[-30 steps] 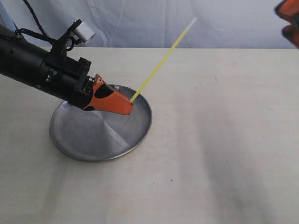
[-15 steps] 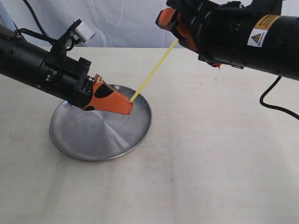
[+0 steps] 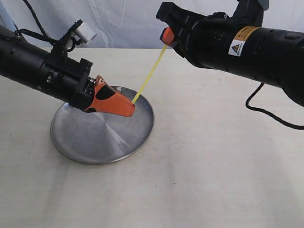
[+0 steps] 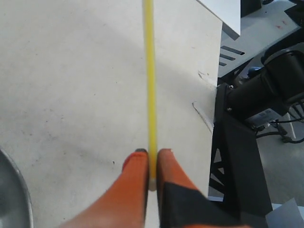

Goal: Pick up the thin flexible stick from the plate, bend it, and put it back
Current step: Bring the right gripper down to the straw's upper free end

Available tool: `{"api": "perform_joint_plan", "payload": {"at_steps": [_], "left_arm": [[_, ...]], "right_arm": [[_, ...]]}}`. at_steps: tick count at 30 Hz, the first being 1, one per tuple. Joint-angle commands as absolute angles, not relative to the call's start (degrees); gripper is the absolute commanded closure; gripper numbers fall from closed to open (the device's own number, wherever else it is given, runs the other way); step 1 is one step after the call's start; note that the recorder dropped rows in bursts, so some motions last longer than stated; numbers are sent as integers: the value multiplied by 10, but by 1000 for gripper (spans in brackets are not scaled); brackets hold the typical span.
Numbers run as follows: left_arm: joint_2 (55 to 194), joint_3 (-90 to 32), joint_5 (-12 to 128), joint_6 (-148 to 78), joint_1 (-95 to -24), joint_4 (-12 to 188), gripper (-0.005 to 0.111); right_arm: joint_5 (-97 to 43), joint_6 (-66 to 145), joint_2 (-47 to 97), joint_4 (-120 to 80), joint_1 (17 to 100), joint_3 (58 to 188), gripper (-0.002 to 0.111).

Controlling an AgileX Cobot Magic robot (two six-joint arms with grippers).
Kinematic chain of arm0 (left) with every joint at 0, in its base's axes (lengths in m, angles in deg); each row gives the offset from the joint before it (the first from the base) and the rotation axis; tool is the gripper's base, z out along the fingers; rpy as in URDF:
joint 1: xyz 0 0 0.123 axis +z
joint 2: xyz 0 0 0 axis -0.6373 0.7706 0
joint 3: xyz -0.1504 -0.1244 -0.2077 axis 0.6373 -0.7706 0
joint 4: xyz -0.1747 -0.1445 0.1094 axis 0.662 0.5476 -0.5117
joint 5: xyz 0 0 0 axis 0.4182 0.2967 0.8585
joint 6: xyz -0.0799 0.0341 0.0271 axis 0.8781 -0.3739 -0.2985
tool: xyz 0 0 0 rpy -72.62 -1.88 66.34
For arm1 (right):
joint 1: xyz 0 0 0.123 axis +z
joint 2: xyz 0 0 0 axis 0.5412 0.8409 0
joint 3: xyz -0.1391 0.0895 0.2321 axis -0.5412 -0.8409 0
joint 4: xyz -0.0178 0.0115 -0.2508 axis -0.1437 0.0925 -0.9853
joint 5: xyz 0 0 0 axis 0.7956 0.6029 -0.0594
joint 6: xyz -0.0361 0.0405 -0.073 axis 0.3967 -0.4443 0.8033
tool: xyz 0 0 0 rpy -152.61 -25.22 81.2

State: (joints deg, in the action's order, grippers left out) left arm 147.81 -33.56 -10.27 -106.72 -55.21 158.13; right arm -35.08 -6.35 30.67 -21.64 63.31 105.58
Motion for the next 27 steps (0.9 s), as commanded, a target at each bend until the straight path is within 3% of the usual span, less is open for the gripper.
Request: {"api": "perform_joint_plan", "payload": {"at_steps": [1,27], "left_arm": [[1473,-337,-119,-1096,-557,1602,107],[1473,-337,-119,-1184,-557,1666,107]], "right_arm": [[-356,-57,308,-277,635,1059,108],[-247,-42,308,-402,649,1059,109]]}}
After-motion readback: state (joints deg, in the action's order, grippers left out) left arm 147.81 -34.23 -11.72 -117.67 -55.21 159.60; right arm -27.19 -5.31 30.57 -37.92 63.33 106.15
